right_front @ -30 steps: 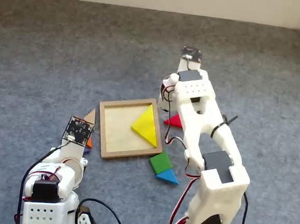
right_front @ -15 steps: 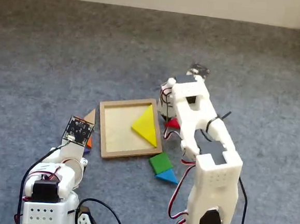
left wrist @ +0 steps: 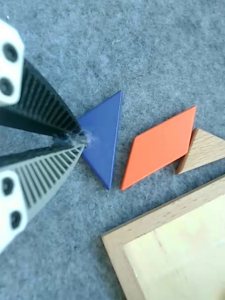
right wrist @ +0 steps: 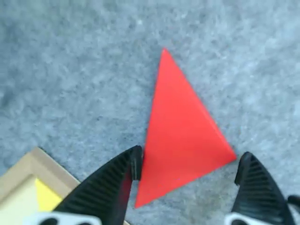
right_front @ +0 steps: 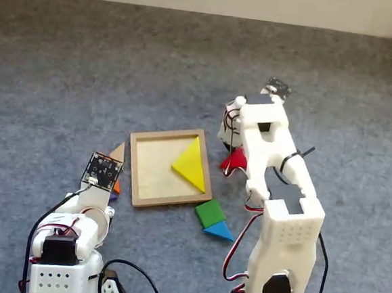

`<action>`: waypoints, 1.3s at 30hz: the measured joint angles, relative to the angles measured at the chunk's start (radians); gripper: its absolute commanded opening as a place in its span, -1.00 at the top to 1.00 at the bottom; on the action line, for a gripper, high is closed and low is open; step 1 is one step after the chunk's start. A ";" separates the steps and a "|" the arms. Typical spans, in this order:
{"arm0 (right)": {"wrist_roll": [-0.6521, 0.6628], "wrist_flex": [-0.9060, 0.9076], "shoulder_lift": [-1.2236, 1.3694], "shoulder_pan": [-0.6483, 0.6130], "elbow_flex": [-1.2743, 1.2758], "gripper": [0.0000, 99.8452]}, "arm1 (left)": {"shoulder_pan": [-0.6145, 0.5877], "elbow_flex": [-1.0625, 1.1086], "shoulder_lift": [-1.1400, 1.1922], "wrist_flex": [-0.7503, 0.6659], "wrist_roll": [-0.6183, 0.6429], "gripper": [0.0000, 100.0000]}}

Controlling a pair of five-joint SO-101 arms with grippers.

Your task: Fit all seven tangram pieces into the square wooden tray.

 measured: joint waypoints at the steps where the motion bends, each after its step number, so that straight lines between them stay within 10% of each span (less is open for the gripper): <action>1: 0.000 -0.009 0.017 0.000 0.000 0.38 | 0.000 0.000 0.000 0.000 0.000 0.98; 39: 0.387 -0.023 0.025 0.021 -0.015 0.38 | 0.000 0.000 0.000 0.000 0.000 0.98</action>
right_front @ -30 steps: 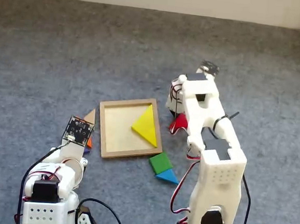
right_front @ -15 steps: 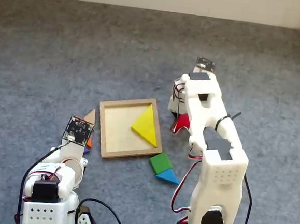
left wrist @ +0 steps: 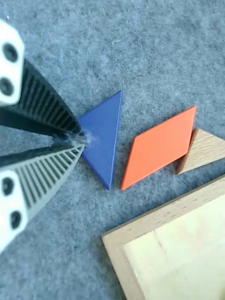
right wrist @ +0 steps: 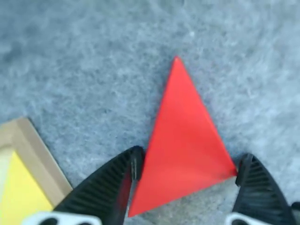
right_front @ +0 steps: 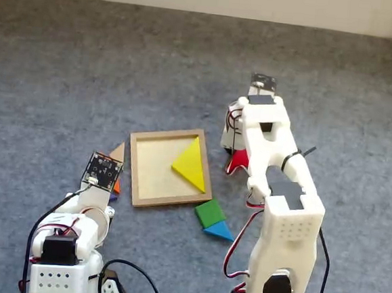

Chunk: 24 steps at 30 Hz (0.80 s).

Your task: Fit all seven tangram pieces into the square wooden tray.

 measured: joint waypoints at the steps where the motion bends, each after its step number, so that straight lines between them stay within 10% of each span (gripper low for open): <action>1: 0.000 0.000 0.000 0.000 0.000 0.38 | 0.000 0.000 0.000 0.000 0.000 0.98; 24: 0.002 0.002 -0.003 0.015 0.000 0.67 | 0.000 0.000 0.000 0.000 0.000 0.98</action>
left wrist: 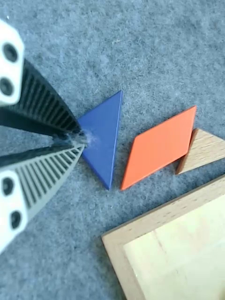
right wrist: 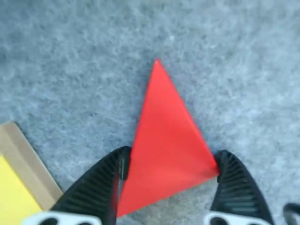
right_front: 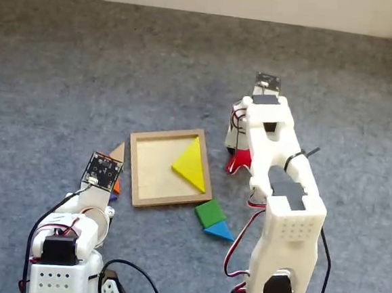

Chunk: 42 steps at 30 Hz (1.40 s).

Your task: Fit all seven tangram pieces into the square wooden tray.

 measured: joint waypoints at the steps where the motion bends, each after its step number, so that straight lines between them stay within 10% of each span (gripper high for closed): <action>1: 0.000 0.000 0.000 0.000 0.000 0.67 | 0.000 0.000 0.000 0.000 0.000 0.98; 42: 0.284 0.144 -0.221 -0.166 0.015 0.67 | 0.000 0.000 0.000 0.000 0.000 0.98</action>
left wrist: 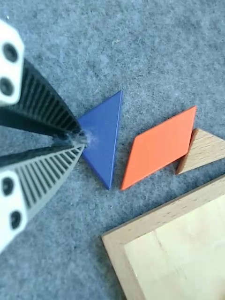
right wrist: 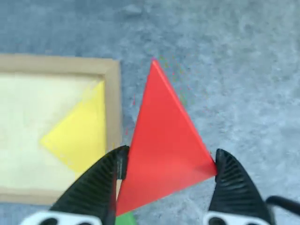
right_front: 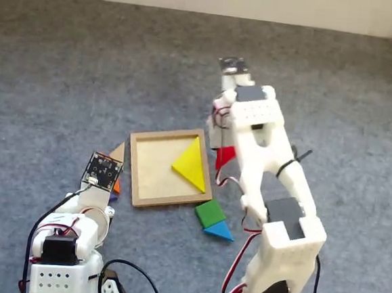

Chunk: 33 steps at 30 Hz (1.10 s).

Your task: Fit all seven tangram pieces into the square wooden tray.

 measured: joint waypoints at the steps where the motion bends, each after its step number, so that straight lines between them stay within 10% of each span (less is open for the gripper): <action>1: 0.003 0.002 0.000 -0.021 0.012 0.67 | 0.000 0.000 0.000 0.000 0.000 0.98; 33: 0.965 0.008 0.000 -0.284 0.020 0.67 | 0.000 0.000 0.000 0.000 0.000 0.98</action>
